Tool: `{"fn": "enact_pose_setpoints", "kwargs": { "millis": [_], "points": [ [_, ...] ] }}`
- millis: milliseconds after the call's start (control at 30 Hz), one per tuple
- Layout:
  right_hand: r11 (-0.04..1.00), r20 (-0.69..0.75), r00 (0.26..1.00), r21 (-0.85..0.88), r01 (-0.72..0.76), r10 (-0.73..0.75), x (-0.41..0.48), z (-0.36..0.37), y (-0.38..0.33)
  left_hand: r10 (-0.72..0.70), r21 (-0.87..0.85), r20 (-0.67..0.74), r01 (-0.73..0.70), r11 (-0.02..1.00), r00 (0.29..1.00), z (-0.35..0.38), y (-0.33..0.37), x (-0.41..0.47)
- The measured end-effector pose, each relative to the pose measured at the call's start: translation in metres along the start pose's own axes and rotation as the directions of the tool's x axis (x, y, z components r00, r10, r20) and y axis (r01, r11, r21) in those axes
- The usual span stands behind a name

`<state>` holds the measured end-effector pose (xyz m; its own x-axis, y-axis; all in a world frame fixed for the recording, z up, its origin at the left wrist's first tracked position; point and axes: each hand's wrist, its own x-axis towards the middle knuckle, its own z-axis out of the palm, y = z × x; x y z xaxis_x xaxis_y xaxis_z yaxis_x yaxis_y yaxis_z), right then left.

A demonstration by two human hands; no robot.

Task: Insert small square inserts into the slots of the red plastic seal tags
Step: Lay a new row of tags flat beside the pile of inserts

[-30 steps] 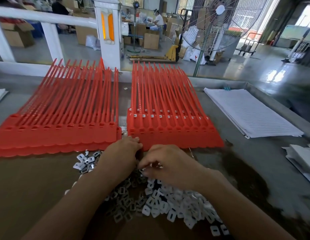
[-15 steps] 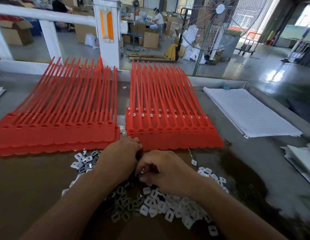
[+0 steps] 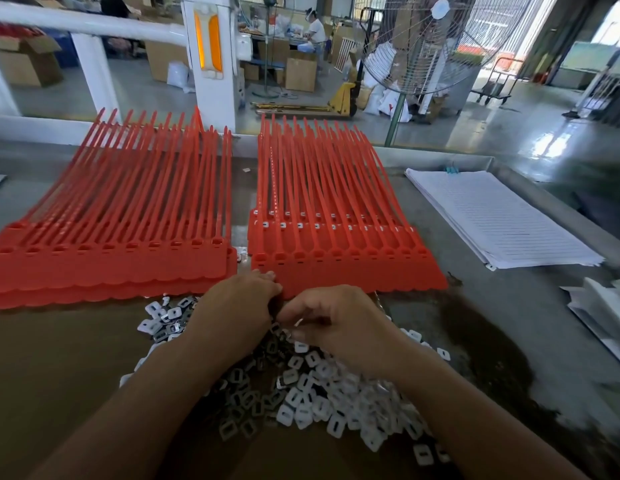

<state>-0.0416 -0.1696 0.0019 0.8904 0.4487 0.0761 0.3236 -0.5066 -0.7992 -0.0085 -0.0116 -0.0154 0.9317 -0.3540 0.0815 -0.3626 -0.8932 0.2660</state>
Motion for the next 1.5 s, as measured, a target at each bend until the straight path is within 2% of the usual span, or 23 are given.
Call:
{"fn": "enact_pose_setpoints", "kwargs": {
  "millis": [133, 333, 600, 800, 1033, 1200, 1367, 1500],
  "points": [
    [0.999, -0.032, 0.999, 0.038, -0.031, 0.032, 0.000, -0.002, 0.003, -0.001, 0.008, 0.015, 0.000, 1.000, 1.000, 0.000, 0.000, 0.001],
    [0.999, 0.010, 0.999, 0.022, -0.035, 0.035, 0.000, -0.007, 0.003, -0.013, 0.002, 0.011, 0.013, 1.000, 1.000, -0.001, 0.001, -0.001],
    [1.000, 0.053, 0.998, 0.002, 0.025, -0.025, -0.002, -0.006, 0.002, -0.019, 0.002, 0.005, 0.019, 1.000, 1.000, 0.000, 0.001, -0.001],
    [0.999, -0.009, 0.999, -0.022, 0.035, -0.035, -0.002, -0.008, 0.003, -0.027, 0.014, -0.037, 0.027, 1.000, 0.999, 0.002, 0.004, -0.005],
    [0.984, -0.128, 0.992, -0.176, -0.014, -0.009, 0.009, -0.024, 0.002, 0.004, 0.044, -0.051, -0.002, 0.999, 0.999, 0.003, 0.008, -0.008],
    [0.960, -0.159, 0.987, -0.275, -0.051, 0.007, 0.040, -0.030, -0.005, 0.012, 0.038, -0.078, -0.009, 0.999, 0.997, 0.005, 0.008, -0.009],
    [0.958, -0.226, 0.971, -0.250, -0.138, 0.081, 0.080, -0.016, 0.001, 0.043, 0.055, -0.080, -0.038, 0.998, 0.996, 0.007, 0.008, -0.011],
    [0.953, -0.197, 0.974, -0.258, -0.160, 0.111, 0.099, 0.000, 0.005, 0.060, 0.062, -0.095, -0.055, 0.997, 0.994, 0.008, 0.006, -0.010]
  ]
}}
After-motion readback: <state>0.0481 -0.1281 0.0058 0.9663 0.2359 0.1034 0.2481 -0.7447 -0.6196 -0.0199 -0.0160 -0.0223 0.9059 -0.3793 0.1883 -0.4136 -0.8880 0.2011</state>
